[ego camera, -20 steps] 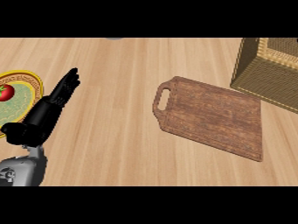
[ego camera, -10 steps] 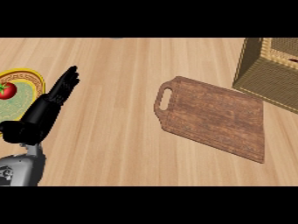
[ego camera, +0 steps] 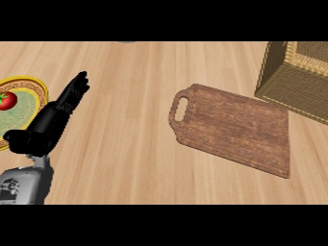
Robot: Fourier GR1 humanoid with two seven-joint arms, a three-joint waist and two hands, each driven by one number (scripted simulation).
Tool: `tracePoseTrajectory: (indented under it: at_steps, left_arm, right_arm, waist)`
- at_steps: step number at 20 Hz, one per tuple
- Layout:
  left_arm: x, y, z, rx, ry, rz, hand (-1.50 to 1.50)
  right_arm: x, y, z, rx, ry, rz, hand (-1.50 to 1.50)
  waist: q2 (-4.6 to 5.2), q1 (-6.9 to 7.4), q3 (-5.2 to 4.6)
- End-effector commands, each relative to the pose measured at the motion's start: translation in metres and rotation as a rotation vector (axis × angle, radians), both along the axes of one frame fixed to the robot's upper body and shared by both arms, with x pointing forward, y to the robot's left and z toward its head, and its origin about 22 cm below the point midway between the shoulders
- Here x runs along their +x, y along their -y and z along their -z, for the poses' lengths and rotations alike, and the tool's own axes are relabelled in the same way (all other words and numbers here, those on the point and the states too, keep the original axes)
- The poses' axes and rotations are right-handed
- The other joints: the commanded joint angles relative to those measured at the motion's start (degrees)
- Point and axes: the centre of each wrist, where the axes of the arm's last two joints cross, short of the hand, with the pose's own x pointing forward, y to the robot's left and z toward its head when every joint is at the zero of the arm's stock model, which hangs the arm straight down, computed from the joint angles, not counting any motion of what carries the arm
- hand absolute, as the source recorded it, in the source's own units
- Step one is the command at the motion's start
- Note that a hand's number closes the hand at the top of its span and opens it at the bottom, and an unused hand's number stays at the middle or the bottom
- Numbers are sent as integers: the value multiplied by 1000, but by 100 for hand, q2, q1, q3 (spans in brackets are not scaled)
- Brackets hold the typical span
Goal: Pick the cupcake from the cutting board and place it in the basket
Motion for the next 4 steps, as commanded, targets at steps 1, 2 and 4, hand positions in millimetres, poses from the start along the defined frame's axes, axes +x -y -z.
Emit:
tracePoseTrajectory:
  at_steps: [1, 2, 4]
  left_arm:
    - [-6, 1, -2, 1, -4, 9, 0]
    - [-5, 10, -1, 4, -6, 4, 0]
    - [-9, -6, 10, 12, -11, -23, 0]
  right_arm:
    - [-8, 16, -11, 140, 80, 39, -150]
    - [-15, 29, -29, 189, 85, 24, -150]
    - [-24, 40, -14, 205, 29, -14, -150]
  waist:
    - [-7, 15, 3]
    - [-14, -15, 2]
    - [-44, -99, -6]
